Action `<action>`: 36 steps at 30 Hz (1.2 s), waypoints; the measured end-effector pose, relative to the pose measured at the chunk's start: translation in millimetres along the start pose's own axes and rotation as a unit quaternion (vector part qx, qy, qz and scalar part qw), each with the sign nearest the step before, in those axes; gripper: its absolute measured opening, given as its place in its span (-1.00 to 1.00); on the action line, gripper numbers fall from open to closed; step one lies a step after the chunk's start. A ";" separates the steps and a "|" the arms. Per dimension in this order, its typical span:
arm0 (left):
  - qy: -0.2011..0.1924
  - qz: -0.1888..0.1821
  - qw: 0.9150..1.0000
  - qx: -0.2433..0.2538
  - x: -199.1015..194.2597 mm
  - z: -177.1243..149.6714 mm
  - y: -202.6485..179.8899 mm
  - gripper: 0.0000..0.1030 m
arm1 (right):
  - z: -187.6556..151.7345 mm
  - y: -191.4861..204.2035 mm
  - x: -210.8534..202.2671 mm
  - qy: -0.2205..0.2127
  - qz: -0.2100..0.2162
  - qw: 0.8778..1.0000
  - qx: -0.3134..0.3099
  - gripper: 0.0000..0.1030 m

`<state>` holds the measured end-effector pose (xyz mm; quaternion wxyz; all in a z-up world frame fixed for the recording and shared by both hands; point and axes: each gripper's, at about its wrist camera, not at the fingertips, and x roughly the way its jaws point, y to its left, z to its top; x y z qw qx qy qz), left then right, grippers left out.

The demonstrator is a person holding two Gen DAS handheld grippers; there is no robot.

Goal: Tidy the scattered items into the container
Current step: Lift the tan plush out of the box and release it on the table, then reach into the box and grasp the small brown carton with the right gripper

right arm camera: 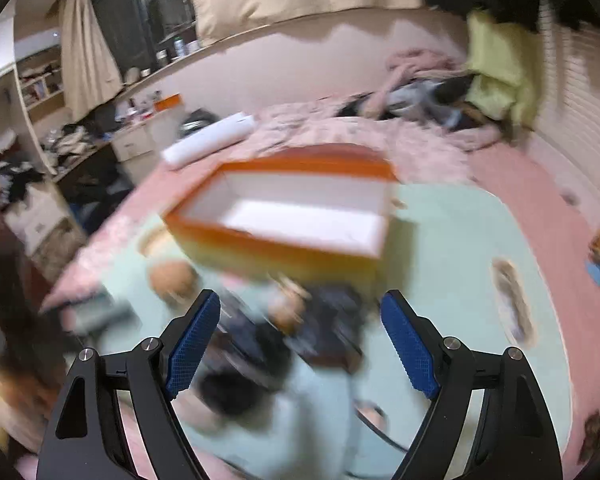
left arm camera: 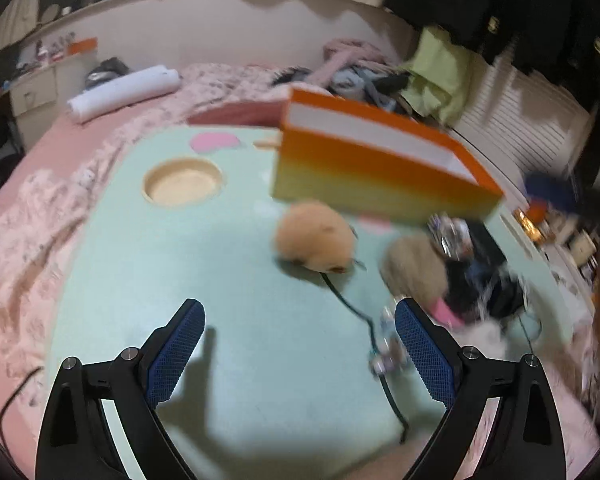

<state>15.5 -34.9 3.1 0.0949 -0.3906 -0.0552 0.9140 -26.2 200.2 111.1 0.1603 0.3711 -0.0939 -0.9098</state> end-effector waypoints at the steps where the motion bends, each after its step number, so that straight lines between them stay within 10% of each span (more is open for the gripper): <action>1: 0.006 0.000 1.000 0.009 2.8 -4.3 -2.6 0.87 | 16.9 5.8 10.1 0.025 0.025 0.999 0.011 0.61; 5: 0.011 0.024 0.999 0.037 9.3 -7.0 -8.0 0.93 | 70.2 29.1 80.6 0.150 0.095 0.982 0.066 0.61; 12: 0.014 0.051 0.997 0.063 13.9 -11.8 -12.1 0.99 | 91.9 48.4 177.9 0.267 0.051 0.960 0.072 0.36; 21: 0.018 0.059 0.995 0.076 14.0 -10.8 -14.4 0.99 | 91.0 55.8 189.5 0.284 -0.048 0.958 -0.009 0.02; 26: 0.017 0.060 0.995 0.078 13.7 -10.6 -12.9 0.99 | 92.5 56.0 168.5 0.272 -0.032 0.962 -0.005 -1.00; 34: 0.017 0.060 0.995 0.078 14.2 -10.2 -12.5 0.99 | 113.0 27.5 129.8 0.232 -0.014 0.972 0.009 -0.99; 36: 0.017 0.059 0.995 0.078 14.3 -10.2 -12.6 0.99 | 113.7 27.8 128.6 0.253 -0.019 0.967 0.022 -0.71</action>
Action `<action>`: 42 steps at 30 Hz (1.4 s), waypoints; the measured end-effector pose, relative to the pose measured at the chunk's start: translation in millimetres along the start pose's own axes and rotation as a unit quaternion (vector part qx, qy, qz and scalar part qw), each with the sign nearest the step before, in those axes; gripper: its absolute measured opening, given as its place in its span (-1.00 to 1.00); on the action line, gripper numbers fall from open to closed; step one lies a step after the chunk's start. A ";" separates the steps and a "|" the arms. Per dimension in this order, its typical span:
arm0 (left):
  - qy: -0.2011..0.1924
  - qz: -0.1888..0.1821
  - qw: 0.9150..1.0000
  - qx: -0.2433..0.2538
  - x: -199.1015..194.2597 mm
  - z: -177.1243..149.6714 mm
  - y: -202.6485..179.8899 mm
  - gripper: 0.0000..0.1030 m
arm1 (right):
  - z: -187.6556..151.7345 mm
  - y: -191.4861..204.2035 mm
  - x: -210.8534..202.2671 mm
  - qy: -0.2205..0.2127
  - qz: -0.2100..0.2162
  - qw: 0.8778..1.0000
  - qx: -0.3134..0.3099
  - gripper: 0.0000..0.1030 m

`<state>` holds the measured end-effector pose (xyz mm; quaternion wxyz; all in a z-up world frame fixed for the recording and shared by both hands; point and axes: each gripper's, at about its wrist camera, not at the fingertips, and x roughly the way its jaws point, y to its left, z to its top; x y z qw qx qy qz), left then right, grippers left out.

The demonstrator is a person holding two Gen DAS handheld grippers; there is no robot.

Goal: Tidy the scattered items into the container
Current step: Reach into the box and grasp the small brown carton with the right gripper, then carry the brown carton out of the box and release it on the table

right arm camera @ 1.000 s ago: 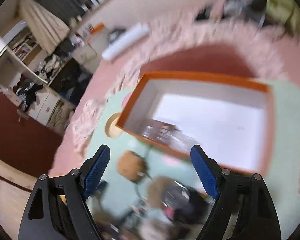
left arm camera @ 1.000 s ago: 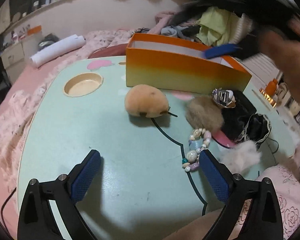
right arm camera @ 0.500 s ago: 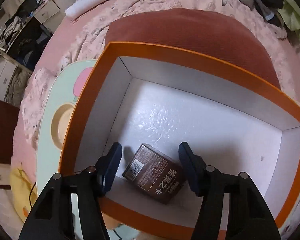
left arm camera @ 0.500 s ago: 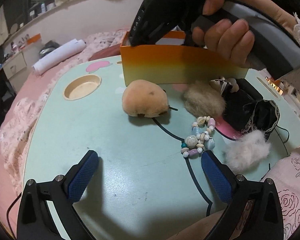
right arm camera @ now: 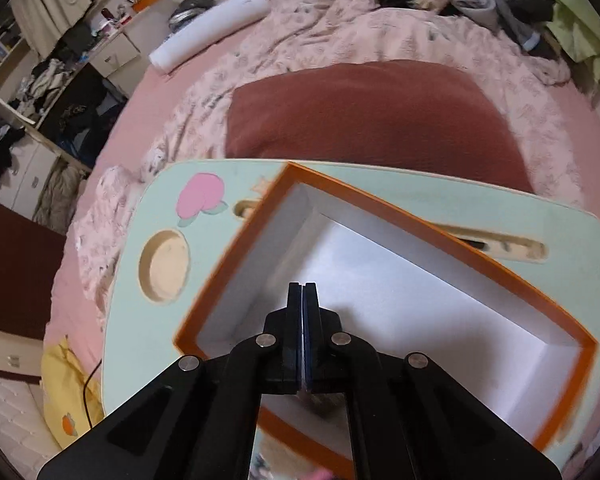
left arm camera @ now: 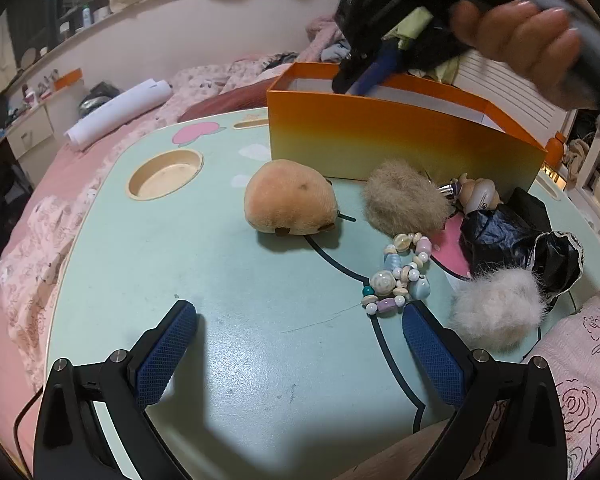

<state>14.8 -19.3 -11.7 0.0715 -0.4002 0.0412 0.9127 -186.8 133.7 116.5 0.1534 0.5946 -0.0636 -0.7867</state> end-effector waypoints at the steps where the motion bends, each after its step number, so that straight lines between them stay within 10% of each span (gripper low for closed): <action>1: 0.000 0.000 1.000 0.000 0.2 -0.1 0.0 0.99 | 1.6 0.8 4.2 0.016 0.007 1.000 0.010 -0.20; 2: 0.000 0.000 1.000 0.000 0.6 -0.2 0.0 0.99 | 0.9 0.4 7.4 0.032 0.017 0.999 0.020 0.40; 3: 0.000 0.000 1.000 0.000 0.3 -0.4 -0.8 0.99 | -0.3 1.5 11.3 0.040 0.026 0.998 0.031 0.58; 7: 0.000 -0.001 1.000 0.000 0.3 -0.4 -0.9 0.99 | -5.7 10.8 34.1 0.075 0.026 0.996 0.046 0.60; 12: 0.002 0.000 1.000 -0.001 0.8 -0.1 -1.8 0.99 | -16.8 29.3 67.1 0.090 -0.073 0.993 -0.009 -0.04; 14: 0.001 -0.001 1.000 0.000 0.7 -0.2 -1.6 0.99 | -20.1 31.5 76.3 0.089 -0.092 0.991 -0.025 -0.62; 19: 0.001 -0.001 1.000 -0.001 0.9 -0.1 -1.7 0.99 | -24.2 22.4 95.0 0.084 -0.069 0.994 -0.019 -0.62; 27: 0.001 -0.001 1.000 0.000 1.4 1.0 -2.6 0.99 | -50.7 9.4 -2.9 -0.088 0.005 0.995 -0.037 -0.62; 33: 0.005 -0.008 1.000 0.001 3.3 5.9 -3.4 0.99 | -118.9 -18.9 5.7 -0.056 -0.013 0.996 -0.065 -0.61; 42: 0.008 -0.038 0.998 -0.043 24.1 52.8 8.7 0.99 | -116.8 -56.3 45.9 -0.064 -0.029 0.998 -0.008 -0.59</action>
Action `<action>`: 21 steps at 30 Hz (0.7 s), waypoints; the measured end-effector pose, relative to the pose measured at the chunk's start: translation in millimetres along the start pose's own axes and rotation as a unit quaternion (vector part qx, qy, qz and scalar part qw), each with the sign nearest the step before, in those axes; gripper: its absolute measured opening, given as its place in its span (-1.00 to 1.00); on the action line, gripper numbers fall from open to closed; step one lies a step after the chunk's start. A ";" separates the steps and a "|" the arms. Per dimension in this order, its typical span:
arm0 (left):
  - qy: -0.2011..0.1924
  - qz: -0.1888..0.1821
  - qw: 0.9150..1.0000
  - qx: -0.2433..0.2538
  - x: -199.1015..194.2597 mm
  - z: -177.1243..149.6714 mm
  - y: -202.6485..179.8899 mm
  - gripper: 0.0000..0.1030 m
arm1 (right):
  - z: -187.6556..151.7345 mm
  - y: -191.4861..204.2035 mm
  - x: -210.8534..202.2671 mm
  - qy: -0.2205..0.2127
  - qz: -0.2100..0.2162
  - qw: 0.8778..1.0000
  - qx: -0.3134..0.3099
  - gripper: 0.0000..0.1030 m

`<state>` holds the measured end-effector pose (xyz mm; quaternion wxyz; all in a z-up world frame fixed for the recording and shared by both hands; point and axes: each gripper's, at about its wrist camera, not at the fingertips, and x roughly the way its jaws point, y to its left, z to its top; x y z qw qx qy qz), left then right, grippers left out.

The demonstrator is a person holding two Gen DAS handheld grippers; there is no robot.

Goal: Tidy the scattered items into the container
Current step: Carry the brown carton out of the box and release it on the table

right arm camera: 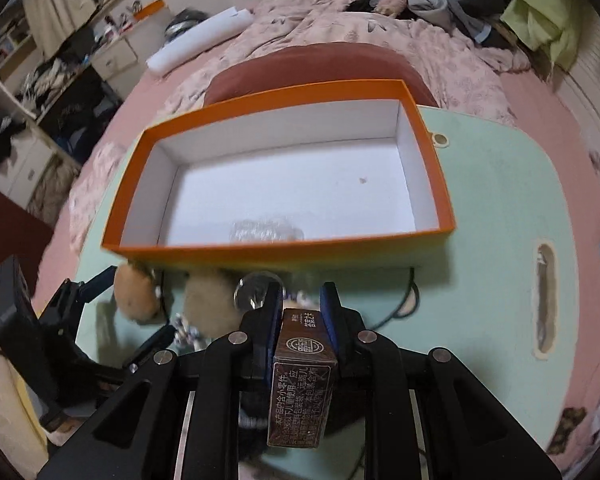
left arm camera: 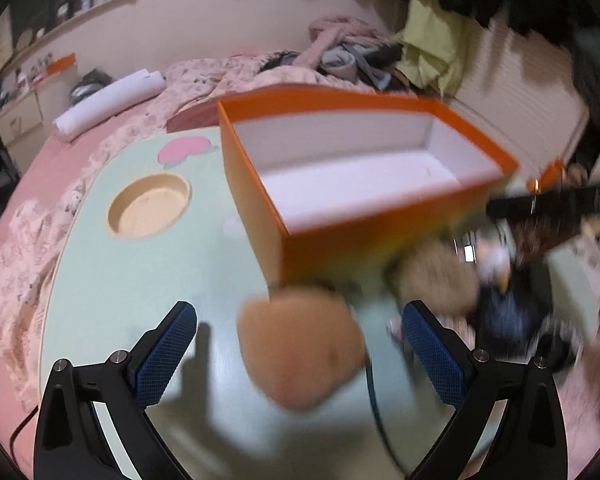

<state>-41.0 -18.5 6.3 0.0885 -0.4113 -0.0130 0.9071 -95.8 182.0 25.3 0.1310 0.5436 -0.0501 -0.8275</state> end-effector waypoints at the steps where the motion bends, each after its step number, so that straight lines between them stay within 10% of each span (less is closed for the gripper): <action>1: -0.001 -0.009 1.000 -0.014 3.0 7.8 3.7 0.99 | 3.5 -6.3 -4.0 -0.004 -0.003 1.000 0.003 -0.58; 9: -0.013 -0.008 0.999 -0.031 20.3 46.8 10.8 0.99 | 17.7 -7.6 -21.0 -0.033 0.012 0.999 0.029 -0.56; 16: -0.044 0.006 0.998 -0.040 -8.9 53.0 25.2 0.99 | 3.4 -7.6 -64.8 -0.117 0.010 0.993 0.029 0.37; 21: -0.079 0.008 0.996 -0.044 -57.9 35.7 35.9 0.99 | -25.3 -14.3 -118.9 -0.187 0.001 0.982 0.021 0.40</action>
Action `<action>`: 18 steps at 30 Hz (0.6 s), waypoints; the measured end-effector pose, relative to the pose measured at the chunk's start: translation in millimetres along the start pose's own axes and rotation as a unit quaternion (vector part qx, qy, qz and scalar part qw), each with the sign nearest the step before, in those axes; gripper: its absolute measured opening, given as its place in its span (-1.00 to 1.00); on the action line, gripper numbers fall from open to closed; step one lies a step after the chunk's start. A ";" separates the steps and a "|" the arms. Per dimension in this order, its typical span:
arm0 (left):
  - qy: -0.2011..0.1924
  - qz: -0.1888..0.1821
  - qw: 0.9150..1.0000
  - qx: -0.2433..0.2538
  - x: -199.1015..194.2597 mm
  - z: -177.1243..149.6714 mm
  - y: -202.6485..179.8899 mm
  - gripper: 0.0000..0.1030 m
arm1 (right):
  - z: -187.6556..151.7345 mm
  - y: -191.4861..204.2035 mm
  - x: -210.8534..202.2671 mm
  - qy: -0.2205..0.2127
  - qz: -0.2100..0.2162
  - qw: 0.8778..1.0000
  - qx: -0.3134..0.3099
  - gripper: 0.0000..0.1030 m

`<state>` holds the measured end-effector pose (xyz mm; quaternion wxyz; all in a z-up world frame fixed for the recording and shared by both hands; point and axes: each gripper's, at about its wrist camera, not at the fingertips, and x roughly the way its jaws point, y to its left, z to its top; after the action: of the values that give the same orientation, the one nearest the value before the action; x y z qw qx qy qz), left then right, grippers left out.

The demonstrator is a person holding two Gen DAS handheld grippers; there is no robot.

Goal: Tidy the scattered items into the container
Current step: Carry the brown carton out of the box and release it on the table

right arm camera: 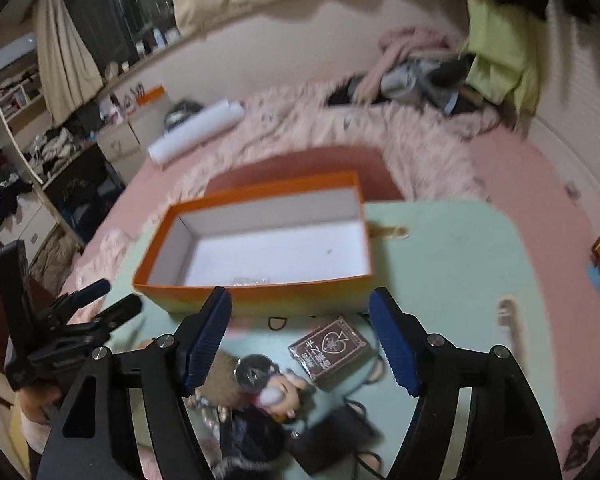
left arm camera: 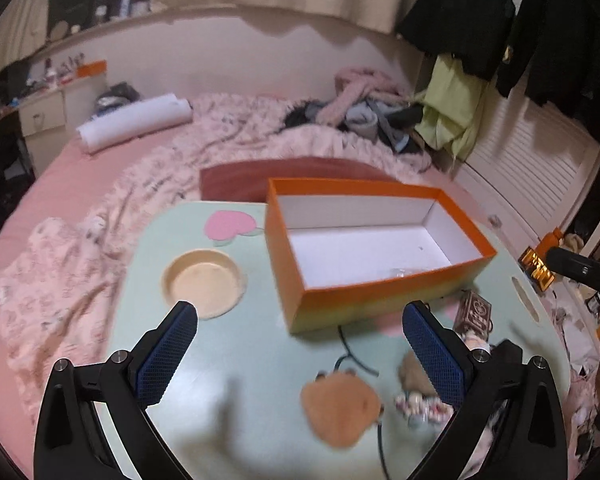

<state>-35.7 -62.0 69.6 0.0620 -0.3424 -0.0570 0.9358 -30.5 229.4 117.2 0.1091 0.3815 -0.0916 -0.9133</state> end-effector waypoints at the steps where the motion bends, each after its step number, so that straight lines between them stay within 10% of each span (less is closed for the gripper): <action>1: -0.003 0.000 1.000 0.002 -8.6 -5.6 1.0 0.99 | -4.1 -1.5 -7.8 -0.003 0.006 1.000 -0.002 0.40; 10: 0.110 -0.043 0.985 0.127 -12.5 -81.8 -57.4 0.99 | -98.0 36.4 -14.9 0.075 0.007 0.990 -0.123 0.40; 14: 0.114 -0.031 0.977 0.175 5.5 -87.0 -87.2 0.99 | -117.7 60.0 8.2 0.112 -0.014 0.979 -0.171 -0.27; 18: 0.115 -0.002 0.979 0.167 31.6 -67.8 -87.6 0.99 | -105.9 53.7 38.9 0.116 -0.027 0.982 -0.148 -0.47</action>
<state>-8.9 33.6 11.1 0.1266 -0.4323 0.1073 0.8863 25.7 158.6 31.1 0.1494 0.4664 0.0680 -0.8692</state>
